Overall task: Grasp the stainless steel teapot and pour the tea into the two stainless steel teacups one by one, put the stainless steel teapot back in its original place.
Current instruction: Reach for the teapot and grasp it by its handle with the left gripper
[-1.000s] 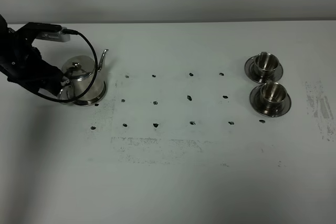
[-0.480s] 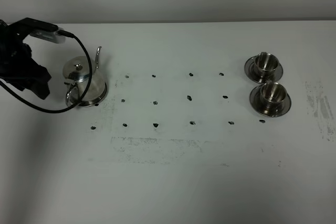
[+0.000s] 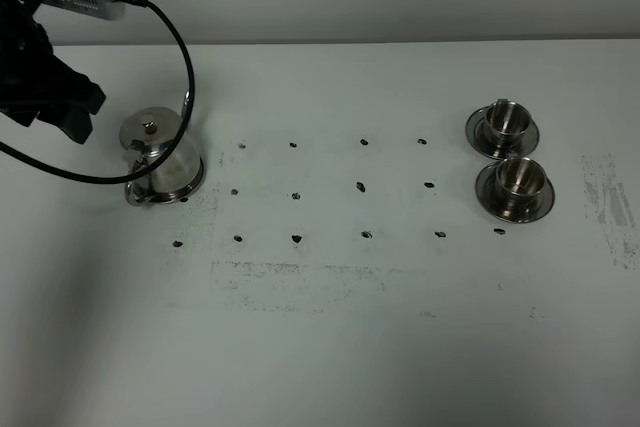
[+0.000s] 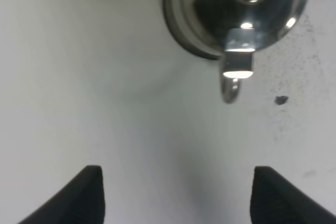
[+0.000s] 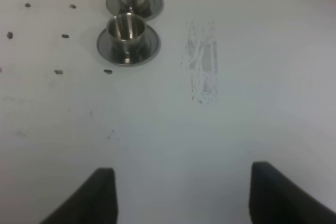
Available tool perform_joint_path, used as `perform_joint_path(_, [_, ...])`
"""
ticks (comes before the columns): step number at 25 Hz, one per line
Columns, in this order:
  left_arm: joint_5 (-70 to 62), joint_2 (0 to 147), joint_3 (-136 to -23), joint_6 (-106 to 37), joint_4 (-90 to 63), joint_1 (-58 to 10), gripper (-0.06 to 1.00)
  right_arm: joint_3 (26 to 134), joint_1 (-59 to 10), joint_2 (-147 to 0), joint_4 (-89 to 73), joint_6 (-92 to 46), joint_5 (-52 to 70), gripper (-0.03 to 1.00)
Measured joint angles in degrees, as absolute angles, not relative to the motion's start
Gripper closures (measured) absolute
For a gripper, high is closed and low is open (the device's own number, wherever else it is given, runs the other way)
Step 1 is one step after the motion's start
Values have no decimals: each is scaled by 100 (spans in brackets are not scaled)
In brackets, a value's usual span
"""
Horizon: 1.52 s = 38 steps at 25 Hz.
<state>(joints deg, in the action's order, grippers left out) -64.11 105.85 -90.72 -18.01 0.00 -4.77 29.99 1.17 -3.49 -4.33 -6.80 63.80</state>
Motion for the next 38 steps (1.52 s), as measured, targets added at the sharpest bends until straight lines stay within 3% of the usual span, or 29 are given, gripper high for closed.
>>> perform_joint_path(10, [-6426, 10704, -9078, -818, 421, -1142, 37, 2999, 117, -349, -433, -680, 6380, 44])
perform_joint_path(38, [-5407, 11945, -9078, -781, 127, -1133, 37, 2999, 117, -349, -433, -680, 6376, 44])
